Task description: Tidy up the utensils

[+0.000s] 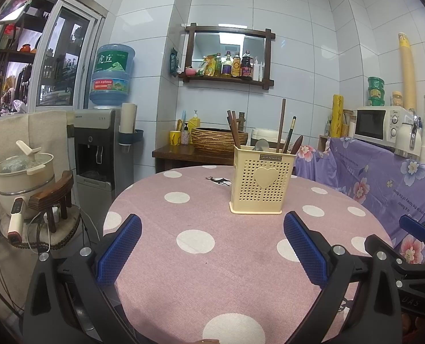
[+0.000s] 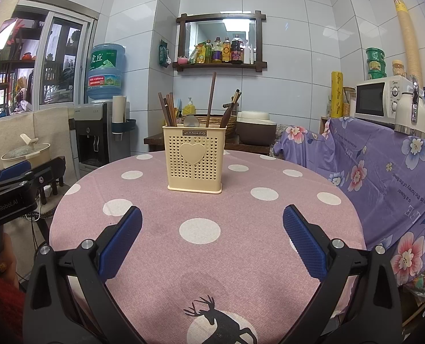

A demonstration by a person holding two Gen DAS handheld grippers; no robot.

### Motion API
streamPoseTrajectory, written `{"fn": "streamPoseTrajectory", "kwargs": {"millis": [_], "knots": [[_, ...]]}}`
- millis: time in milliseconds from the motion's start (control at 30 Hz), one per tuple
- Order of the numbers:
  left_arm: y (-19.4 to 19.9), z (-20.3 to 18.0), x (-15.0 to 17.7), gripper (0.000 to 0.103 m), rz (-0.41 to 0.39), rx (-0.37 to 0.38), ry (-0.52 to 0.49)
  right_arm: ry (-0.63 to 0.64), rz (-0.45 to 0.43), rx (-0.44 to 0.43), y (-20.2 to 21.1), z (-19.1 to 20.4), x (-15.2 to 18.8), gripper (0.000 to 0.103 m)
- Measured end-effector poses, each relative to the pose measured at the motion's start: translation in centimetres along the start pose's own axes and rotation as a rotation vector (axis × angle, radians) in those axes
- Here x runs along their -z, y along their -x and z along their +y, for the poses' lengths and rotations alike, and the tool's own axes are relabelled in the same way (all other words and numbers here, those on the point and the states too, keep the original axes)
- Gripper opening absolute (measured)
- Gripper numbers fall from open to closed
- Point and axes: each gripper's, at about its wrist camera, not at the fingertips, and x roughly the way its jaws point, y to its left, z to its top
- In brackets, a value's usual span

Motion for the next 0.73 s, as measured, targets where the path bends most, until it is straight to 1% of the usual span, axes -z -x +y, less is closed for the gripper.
{"fn": "streamPoseTrajectory", "kwargs": {"millis": [300, 433, 733], "knots": [[0.1, 0.1, 0.0, 0.098, 0.001, 0.005, 0.001, -0.001, 0.001, -0.001, 0.0, 0.0, -0.1, 0.097], [0.3, 0.7, 0.4, 0.098, -0.009, -0.009, -0.002, -0.001, 0.002, 0.0, 0.0, -0.1, -0.1, 0.097], [0.5, 1.1, 0.5, 0.098, -0.004, -0.009, -0.007, 0.0, 0.001, 0.0, -0.1, -0.1, 0.1, 0.097]]}}
